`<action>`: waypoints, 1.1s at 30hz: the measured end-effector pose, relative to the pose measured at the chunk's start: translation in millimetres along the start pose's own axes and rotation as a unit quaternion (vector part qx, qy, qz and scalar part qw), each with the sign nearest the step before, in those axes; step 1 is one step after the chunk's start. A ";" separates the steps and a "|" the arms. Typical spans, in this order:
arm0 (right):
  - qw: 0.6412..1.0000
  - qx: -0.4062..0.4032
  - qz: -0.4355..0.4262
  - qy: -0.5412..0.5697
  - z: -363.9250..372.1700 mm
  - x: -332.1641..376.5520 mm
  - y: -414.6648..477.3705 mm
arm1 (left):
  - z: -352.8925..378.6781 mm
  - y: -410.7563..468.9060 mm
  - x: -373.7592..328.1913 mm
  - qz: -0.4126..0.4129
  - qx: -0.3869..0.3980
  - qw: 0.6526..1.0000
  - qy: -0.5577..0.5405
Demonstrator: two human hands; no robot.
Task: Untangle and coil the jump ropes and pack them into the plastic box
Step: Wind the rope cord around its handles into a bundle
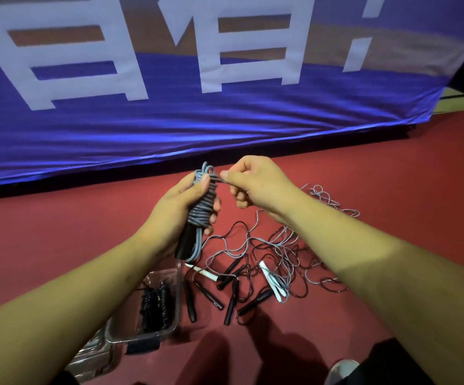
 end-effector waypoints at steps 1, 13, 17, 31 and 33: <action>1.000 -0.002 -0.015 -0.008 -2.6 2.6 -0.2 | 0.5 -0.4 0.3 -0.006 0.000 1.000 -0.011; 0.978 0.183 -0.049 0.089 -1.3 26.8 -12.4 | -2.0 -0.4 -3.2 -0.071 0.055 0.989 -0.114; 0.987 0.114 -0.110 -0.039 -4.7 30.4 -7.7 | 2.2 -2.8 -1.9 -0.096 0.083 0.984 -0.124; 0.996 0.054 -0.065 -0.020 -1.0 21.7 -5.6 | 2.3 -2.3 -5.2 -0.077 0.072 0.994 -0.026; 0.993 0.067 -0.080 -0.060 -1.6 23.1 -4.3 | 2.6 -3.6 -3.4 -0.088 0.071 0.993 -0.020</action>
Point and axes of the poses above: each hand's wrist, its own y-axis towards the middle knuckle, its own z-axis out of the palm, x = y × z, the point moved 5 cm from there along y, towards the middle knuckle, and after that the axes turned 2 degrees about y, right-handed, at the moved point
